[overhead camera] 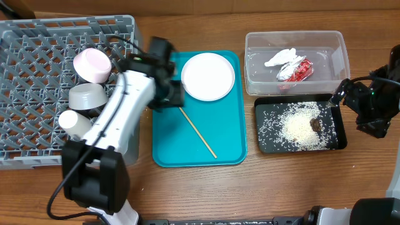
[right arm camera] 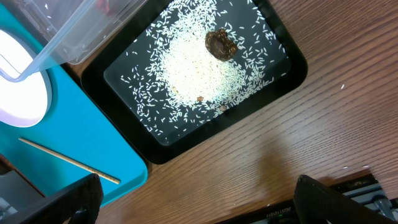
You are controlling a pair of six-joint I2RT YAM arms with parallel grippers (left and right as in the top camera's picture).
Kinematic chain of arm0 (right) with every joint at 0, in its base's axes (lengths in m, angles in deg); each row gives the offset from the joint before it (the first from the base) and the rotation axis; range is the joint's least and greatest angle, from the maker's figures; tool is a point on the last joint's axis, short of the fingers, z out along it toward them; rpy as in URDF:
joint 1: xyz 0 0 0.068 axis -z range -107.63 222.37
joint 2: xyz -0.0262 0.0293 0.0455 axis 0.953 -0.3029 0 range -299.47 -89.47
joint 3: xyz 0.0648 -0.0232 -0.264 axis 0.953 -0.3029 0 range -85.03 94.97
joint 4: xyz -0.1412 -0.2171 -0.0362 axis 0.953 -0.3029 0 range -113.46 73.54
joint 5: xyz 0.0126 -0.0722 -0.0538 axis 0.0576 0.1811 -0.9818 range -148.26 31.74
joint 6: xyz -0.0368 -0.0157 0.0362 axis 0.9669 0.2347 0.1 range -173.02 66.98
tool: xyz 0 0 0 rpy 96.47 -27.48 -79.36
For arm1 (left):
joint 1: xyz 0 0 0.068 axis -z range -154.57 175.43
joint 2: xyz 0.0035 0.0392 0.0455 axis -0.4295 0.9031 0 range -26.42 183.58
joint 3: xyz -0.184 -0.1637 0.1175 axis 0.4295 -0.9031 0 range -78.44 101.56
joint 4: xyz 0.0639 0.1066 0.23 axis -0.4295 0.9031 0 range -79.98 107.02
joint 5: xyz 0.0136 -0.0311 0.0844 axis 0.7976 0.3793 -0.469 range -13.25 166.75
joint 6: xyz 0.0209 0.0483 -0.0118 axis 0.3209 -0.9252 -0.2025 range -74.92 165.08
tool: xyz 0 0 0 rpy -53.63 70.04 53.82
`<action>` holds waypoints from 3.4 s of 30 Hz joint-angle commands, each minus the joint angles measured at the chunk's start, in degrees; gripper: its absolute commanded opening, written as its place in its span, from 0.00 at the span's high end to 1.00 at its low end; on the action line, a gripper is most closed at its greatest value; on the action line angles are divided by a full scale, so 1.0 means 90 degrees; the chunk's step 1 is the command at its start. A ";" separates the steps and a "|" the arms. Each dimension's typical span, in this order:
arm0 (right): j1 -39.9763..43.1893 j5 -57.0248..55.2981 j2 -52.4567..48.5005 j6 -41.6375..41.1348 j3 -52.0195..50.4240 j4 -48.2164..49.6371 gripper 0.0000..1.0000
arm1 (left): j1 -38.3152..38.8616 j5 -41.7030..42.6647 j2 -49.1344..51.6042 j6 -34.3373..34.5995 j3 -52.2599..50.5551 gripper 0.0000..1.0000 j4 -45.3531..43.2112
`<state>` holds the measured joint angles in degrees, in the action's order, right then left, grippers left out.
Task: Sort waste into correct bins and load items into the dishwasher
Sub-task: 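Grasp the remaining chopstick on the teal tray with the left gripper, then carry the second chopstick left and drop it into the dish rack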
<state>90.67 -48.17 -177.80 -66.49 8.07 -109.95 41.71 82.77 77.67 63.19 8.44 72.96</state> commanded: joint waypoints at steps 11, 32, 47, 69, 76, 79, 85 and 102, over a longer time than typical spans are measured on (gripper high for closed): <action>0.0010 -0.0022 0.0175 0.0002 0.0083 0.0034 0.00 | 0.1734 -0.0522 0.1042 0.2120 -0.0010 0.29 0.0027; 0.0010 -0.0022 0.0177 0.0002 0.0083 0.0032 0.00 | 0.1719 -0.0381 0.1899 0.2178 -0.0034 0.35 0.0022; 0.0010 -0.0022 0.0175 0.0002 0.0083 0.0032 0.00 | 0.1683 -0.0410 0.1936 0.2178 -0.0073 0.40 -0.0053; 0.0010 -0.0022 0.0175 0.0002 0.0083 0.0029 0.00 | 0.1086 -0.0406 0.1761 0.2178 -0.0398 0.96 -0.0330; 0.0010 -0.0022 0.0177 0.0002 0.0083 0.0036 0.00 | 0.0512 -0.0804 0.0573 0.1651 0.0090 0.96 -0.0041; 0.0010 -0.0022 0.0177 0.0002 0.0083 0.0036 0.00 | 0.0313 -0.1110 0.0121 0.1258 0.0427 0.96 0.0323; 0.0010 -0.0022 0.0177 0.0002 0.0083 0.0036 0.00 | -0.0304 -0.1868 -0.0537 0.0782 0.0855 0.96 0.0782; 0.0010 -0.0022 0.0177 0.0002 0.0083 0.0032 0.00 | -0.1766 -0.1887 0.0384 -0.0940 0.0860 0.96 0.0719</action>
<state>90.65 -48.17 -177.80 -66.49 8.07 -109.93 26.16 66.57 78.39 57.97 15.74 79.47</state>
